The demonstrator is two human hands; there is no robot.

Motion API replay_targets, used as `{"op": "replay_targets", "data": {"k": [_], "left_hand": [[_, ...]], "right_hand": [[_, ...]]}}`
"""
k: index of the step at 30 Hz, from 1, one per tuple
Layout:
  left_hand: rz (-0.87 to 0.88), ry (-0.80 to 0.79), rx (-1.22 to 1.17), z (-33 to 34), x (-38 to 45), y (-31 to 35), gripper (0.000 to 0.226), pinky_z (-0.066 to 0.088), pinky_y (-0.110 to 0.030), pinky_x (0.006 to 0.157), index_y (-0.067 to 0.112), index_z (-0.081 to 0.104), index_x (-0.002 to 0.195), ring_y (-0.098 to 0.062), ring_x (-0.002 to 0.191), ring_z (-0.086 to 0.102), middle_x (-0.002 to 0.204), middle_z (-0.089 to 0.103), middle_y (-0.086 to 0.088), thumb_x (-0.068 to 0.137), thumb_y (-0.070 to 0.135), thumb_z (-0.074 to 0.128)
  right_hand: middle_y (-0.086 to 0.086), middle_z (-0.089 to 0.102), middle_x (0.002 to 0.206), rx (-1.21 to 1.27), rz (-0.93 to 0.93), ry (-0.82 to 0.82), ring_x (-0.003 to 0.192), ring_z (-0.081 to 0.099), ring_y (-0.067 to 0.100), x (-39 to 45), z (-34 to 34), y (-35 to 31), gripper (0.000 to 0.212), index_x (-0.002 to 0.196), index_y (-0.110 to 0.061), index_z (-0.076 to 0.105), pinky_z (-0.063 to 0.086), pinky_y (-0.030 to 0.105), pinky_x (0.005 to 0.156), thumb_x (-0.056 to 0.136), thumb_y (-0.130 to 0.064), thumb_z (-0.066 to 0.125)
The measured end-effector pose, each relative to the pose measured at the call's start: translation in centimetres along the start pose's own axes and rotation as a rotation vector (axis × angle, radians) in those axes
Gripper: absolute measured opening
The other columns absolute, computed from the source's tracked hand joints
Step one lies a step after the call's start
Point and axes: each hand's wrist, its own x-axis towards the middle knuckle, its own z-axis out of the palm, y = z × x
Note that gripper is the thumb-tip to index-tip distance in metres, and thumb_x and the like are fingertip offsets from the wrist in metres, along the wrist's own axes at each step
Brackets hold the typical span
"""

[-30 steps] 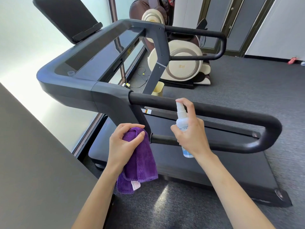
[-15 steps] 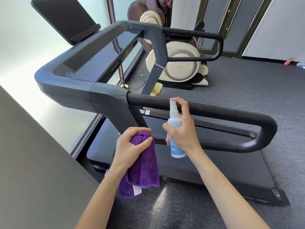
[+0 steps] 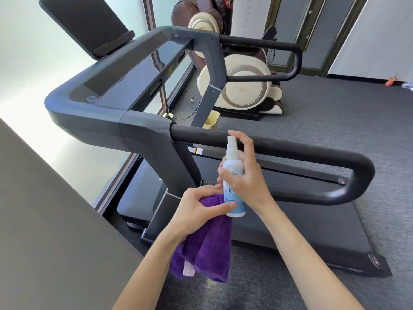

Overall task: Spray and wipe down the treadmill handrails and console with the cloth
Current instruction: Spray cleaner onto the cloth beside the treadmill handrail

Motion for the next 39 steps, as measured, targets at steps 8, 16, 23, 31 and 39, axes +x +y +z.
{"op": "replay_targets", "data": {"k": [8,16,23,31,39], "left_hand": [[0.039,0.151,0.157,-0.3,0.3,0.0,0.023,0.054,-0.026,0.076,0.026,0.078,0.09,-0.013,0.08,0.07,0.084,0.075,0.009,0.069,0.034,0.085],[0.037,0.201,0.158,-0.7,0.6,-0.2,0.021,0.049,-0.014,0.072,0.028,0.078,0.088,-0.003,0.079,0.068,0.083,0.074,0.014,0.07,0.034,0.084],[0.004,0.247,0.054,-1.8,0.6,-0.3,0.015,0.051,-0.014,0.077,0.031,0.078,0.088,-0.003,0.092,0.067,0.095,0.073,0.014,0.073,0.031,0.083],[0.003,0.319,0.053,-3.3,0.1,-0.6,0.018,0.049,-0.01,0.074,0.031,0.078,0.086,0.001,0.09,0.066,0.095,0.073,0.015,0.069,0.038,0.079],[-0.032,0.369,0.034,-4.4,-0.5,-1.0,0.011,0.049,-0.01,0.068,0.03,0.078,0.086,0.001,0.087,0.065,0.093,0.072,0.016,0.077,0.024,0.079]], "right_hand": [[-0.008,0.05,0.069,-0.17,-0.152,0.143,0.059,0.051,0.009,-0.6,0.7,1.0,0.084,0.14,-0.053,0.034,0.044,0.011,0.058,0.081,-0.005,0.071],[-0.02,0.051,0.064,-0.155,-0.135,0.137,0.056,0.052,0.006,0.3,1.4,1.6,0.077,0.141,-0.046,0.032,0.041,0.008,0.056,0.088,-0.005,0.069],[-0.003,0.061,0.083,-0.128,-0.089,0.05,0.062,0.069,0.023,0.9,0.0,1.5,0.07,0.135,-0.049,0.031,0.059,0.029,0.064,0.094,-0.001,0.061],[0.008,0.061,0.067,-0.362,-0.003,0.021,0.054,0.06,0.027,0.2,-0.5,1.3,0.065,0.137,-0.041,0.038,0.058,0.047,0.063,0.09,-0.009,0.068],[0.004,0.056,0.062,-0.391,-0.019,0.108,0.056,0.058,0.026,1.0,0.3,1.4,0.064,0.131,-0.045,0.038,0.055,0.045,0.062,0.087,-0.004,0.062]]}}
